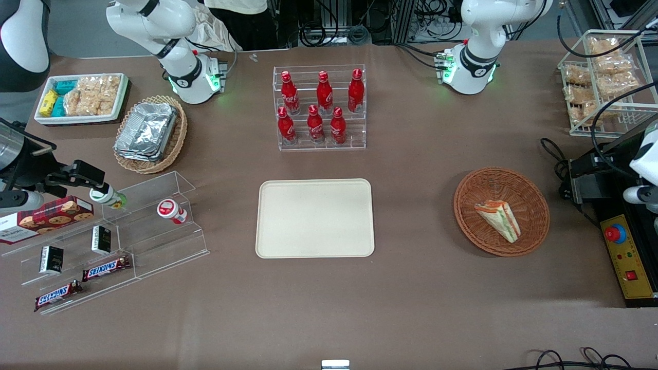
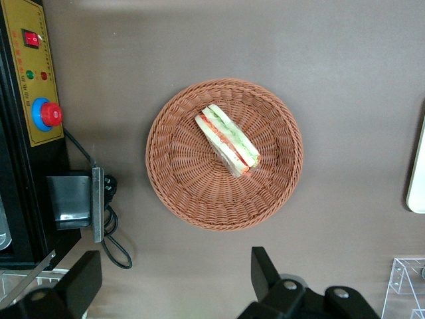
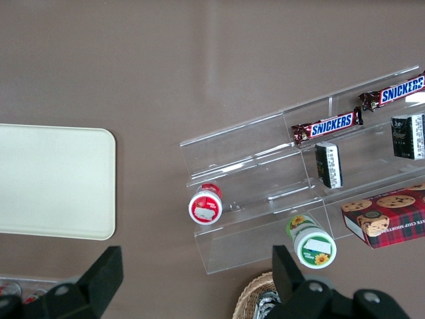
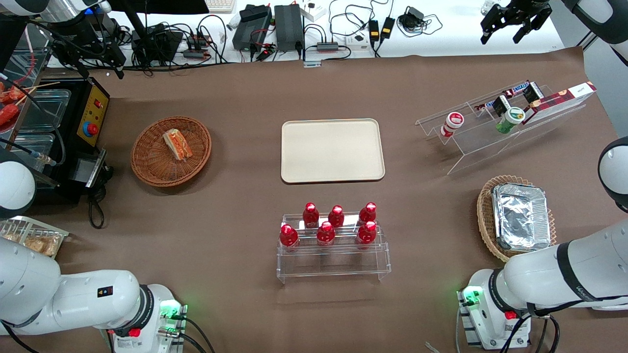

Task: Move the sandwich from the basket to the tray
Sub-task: 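Move the left gripper over the wicker basket toward the wrapped sandwich, then lower the left gripper and close it on the wrapped sandwich, then lift the sandwich out of the basket and carry it over the tray, then lower the sandwich onto the cream tray and open the left gripper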

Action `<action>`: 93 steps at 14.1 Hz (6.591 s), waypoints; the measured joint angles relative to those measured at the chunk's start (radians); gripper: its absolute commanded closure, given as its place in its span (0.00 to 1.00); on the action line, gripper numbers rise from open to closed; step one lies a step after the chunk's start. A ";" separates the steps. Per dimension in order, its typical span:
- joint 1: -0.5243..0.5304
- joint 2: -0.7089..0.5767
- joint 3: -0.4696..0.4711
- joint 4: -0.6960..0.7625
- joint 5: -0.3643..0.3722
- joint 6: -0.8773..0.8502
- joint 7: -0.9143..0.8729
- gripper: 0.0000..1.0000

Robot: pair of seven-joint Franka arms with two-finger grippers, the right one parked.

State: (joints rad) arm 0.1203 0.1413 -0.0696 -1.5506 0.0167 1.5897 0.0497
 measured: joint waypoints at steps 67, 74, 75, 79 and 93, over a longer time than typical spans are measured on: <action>-0.009 0.190 -0.145 -0.055 0.078 0.127 -0.970 0.86; -0.012 0.187 -0.319 0.206 0.010 -0.094 -0.898 1.00; -0.014 0.197 -0.364 0.206 0.010 -0.085 -0.934 1.00; -0.022 0.288 -0.505 0.185 0.013 0.133 -1.021 1.00; -0.215 0.719 -0.623 0.133 0.369 0.581 -1.034 1.00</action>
State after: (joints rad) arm -0.0946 0.8599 -0.6922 -1.4175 0.3856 2.1706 -0.9842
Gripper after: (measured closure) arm 0.841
